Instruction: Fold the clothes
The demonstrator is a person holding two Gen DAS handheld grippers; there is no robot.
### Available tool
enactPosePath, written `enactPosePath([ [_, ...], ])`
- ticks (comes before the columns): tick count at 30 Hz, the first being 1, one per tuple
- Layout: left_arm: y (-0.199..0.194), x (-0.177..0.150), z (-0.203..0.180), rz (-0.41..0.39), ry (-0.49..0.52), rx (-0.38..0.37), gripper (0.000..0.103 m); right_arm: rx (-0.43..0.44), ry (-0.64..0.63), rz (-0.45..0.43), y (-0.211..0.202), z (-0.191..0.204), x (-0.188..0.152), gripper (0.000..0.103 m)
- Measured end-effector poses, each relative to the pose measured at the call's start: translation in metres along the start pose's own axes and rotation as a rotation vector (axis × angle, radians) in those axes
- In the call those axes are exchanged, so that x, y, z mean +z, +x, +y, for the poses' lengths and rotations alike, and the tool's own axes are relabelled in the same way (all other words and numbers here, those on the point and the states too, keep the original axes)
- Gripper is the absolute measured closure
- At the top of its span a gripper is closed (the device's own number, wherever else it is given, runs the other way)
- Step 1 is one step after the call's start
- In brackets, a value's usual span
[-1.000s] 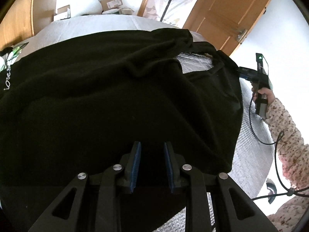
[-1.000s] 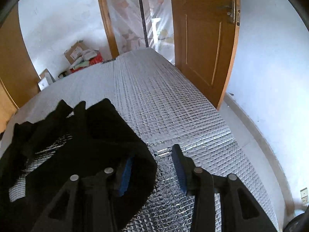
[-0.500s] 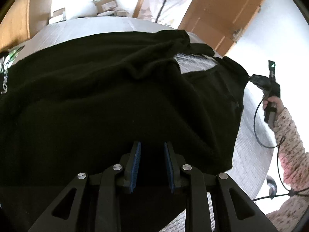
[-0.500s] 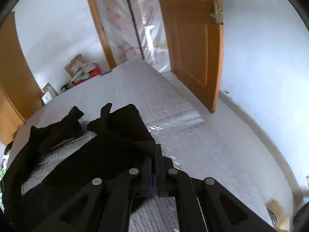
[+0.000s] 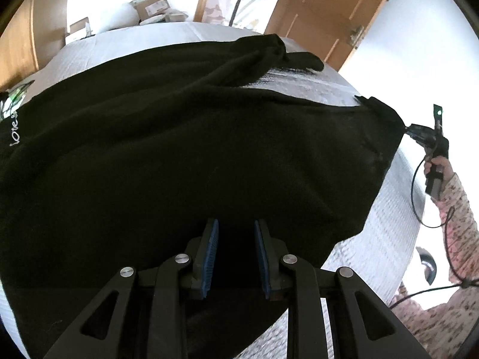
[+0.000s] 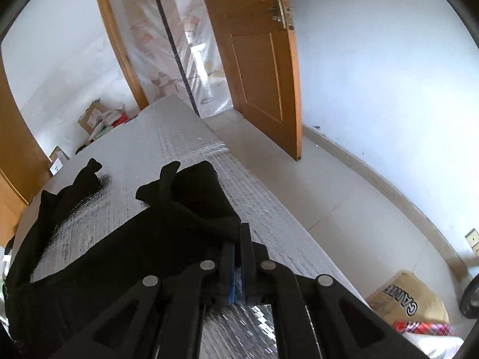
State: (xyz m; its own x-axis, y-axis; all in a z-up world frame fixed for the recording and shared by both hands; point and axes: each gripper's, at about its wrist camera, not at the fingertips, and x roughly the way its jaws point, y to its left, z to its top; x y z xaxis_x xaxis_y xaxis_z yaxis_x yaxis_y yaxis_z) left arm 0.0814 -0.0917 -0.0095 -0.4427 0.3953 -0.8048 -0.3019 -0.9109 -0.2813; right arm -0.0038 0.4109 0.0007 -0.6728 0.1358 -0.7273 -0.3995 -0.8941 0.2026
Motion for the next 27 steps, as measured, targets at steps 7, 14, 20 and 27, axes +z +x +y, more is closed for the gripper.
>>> enactPosePath([
  [7,-0.008,-0.008,0.013,-0.013,-0.034,-0.014,0.078,-0.004,0.028,-0.009,-0.029,-0.019,-0.022,0.1],
  [14,-0.014,-0.016,0.017,-0.025,-0.041,-0.009,0.078,-0.003,0.084,-0.005,-0.054,-0.04,-0.046,0.1],
  [20,-0.022,-0.026,0.025,-0.046,-0.069,-0.03,0.078,-0.024,0.096,-0.015,-0.074,-0.05,-0.059,0.1],
  [27,-0.03,-0.036,0.028,-0.058,-0.076,-0.033,0.077,-0.066,0.102,0.03,-0.061,-0.058,-0.07,0.1],
])
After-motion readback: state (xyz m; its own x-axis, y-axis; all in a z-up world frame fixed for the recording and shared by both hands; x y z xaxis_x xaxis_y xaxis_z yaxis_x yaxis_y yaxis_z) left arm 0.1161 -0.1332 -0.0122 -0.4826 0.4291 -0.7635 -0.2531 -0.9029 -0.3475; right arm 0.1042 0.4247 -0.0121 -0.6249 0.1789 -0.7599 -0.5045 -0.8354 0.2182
